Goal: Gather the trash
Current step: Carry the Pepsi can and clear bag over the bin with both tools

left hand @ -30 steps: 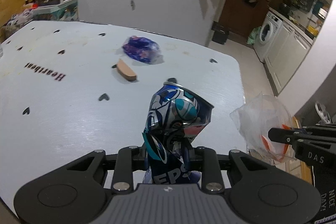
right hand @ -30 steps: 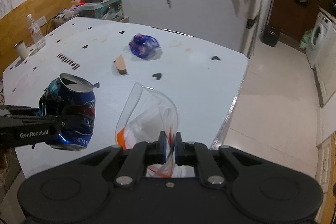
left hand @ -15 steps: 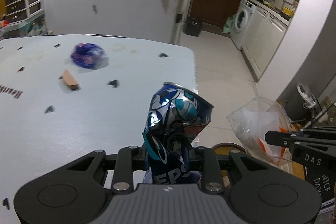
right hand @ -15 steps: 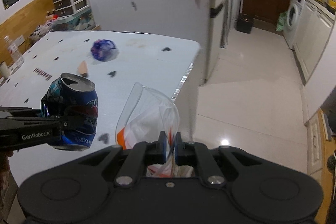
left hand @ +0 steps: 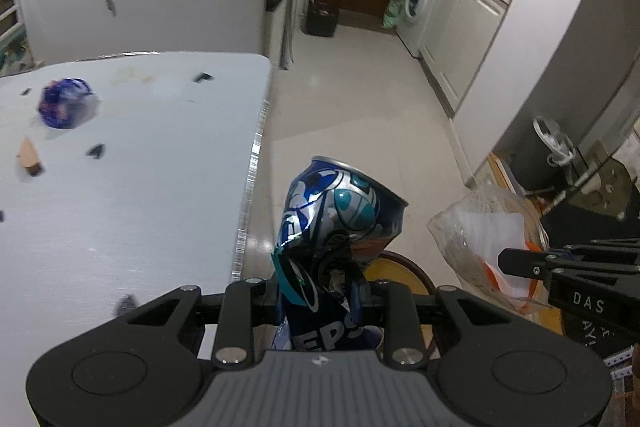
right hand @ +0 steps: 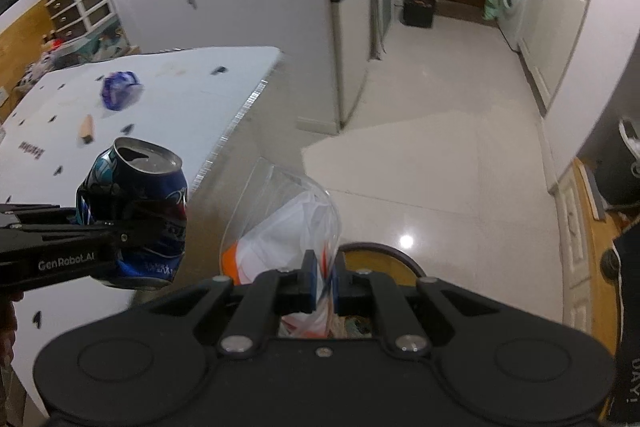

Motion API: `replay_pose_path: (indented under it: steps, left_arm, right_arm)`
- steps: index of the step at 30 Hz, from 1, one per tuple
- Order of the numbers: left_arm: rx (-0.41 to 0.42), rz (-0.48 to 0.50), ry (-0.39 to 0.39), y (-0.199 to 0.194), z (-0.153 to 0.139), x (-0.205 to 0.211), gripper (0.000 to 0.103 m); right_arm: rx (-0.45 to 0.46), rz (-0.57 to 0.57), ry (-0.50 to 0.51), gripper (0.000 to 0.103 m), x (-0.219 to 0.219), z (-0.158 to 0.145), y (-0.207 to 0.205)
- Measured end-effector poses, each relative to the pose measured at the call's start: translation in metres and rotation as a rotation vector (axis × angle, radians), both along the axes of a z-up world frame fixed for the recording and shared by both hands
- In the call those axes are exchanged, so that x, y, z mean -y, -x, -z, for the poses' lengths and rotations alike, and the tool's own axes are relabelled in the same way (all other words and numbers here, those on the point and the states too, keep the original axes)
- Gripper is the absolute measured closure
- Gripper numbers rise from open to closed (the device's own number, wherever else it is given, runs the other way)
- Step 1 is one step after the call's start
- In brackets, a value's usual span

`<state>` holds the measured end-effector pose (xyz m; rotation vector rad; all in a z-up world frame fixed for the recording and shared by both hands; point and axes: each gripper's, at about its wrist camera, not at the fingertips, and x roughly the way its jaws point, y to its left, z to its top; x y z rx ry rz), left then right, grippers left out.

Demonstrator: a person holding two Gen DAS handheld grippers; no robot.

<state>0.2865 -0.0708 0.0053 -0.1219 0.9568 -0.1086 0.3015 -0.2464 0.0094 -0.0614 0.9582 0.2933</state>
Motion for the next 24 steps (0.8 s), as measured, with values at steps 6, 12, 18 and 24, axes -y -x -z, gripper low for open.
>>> replay_pose_path:
  steps: [6,12,18,24]
  left_arm:
    - [-0.060,0.028,0.004,-0.017,0.025,0.031,0.074]
    - [-0.135,0.033,0.005,-0.035,0.057,0.047,0.074]
    - [-0.213,0.050,-0.007,-0.052,0.090,0.059,0.074]
    - [-0.296,0.065,-0.016,-0.069,0.125,0.071,0.074]
  right_arm:
    - [-0.052,0.050,0.006,0.096,0.037,0.022,-0.011]
    - [-0.126,0.118,0.003,0.096,0.073,0.052,-0.022]
    - [-0.217,0.172,-0.009,0.096,0.093,0.089,-0.039]
    - [-0.293,0.170,0.005,0.095,0.092,0.135,-0.064]
